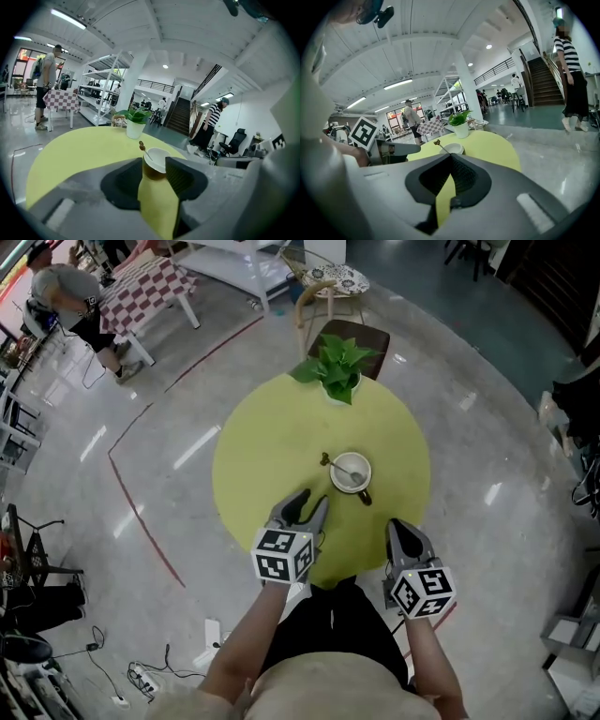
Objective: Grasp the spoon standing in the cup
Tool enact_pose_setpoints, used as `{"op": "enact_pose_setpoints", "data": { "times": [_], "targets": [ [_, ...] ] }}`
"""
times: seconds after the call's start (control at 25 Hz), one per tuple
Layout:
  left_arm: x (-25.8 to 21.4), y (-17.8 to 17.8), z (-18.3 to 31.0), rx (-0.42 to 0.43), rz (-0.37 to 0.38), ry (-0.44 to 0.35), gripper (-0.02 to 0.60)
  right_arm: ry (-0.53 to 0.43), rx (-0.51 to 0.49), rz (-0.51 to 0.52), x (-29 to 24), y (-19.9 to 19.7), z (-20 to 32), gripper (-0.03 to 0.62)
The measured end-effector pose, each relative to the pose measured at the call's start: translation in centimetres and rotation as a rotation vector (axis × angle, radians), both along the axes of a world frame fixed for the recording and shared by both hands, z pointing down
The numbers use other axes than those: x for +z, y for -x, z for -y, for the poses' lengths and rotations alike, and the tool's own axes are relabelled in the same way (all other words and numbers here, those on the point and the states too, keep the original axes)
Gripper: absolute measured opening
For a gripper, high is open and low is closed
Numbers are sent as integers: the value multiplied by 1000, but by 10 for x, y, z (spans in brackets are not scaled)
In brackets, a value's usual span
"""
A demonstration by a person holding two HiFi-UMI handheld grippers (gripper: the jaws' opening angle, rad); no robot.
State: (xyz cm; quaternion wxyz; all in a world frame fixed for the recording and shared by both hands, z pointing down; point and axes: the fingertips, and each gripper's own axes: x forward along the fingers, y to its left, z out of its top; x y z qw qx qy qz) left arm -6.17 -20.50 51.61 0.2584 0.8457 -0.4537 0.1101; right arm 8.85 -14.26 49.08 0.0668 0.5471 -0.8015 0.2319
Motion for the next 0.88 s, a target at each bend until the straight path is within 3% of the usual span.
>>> {"op": "enact_pose_setpoints", "data": {
  "times": [0.88],
  "targets": [
    [40,-25,71,-54,-55,114,184,90,-60,29,34,-3,58,0]
  ]
}}
